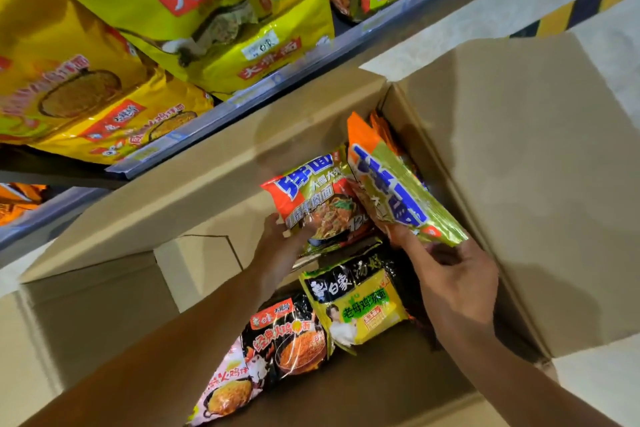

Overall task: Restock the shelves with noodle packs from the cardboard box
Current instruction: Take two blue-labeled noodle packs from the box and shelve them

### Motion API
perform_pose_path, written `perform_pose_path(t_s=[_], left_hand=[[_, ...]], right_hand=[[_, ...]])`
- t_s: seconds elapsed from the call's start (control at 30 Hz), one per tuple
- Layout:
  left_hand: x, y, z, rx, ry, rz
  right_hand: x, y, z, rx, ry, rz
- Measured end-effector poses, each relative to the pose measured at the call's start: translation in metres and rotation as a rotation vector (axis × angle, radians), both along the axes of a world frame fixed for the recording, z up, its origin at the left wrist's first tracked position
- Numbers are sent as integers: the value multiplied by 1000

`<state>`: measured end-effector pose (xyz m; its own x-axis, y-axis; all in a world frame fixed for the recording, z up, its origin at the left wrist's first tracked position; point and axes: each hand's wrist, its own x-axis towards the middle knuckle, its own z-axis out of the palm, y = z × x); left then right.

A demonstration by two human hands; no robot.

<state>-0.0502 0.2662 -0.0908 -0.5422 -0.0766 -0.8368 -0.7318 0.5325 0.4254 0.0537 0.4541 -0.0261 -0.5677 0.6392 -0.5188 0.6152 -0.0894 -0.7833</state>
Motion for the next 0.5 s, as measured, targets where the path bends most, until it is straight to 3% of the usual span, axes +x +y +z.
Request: perform_pose_path(t_s=[0.17, 0.23, 0.33, 0.5], left_hand=[[1, 6, -17, -102, -13, 62], [1, 4, -13, -46, -15, 76], [1, -1, 6, 7, 31, 54], [10, -38, 57, -68, 89, -7]], right_hand=[[2, 3, -3, 49, -20, 34], [2, 3, 5, 35, -16, 49], [-2, 2, 23, -9, 22, 8], [-8, -8, 76, -29, 45, -29]])
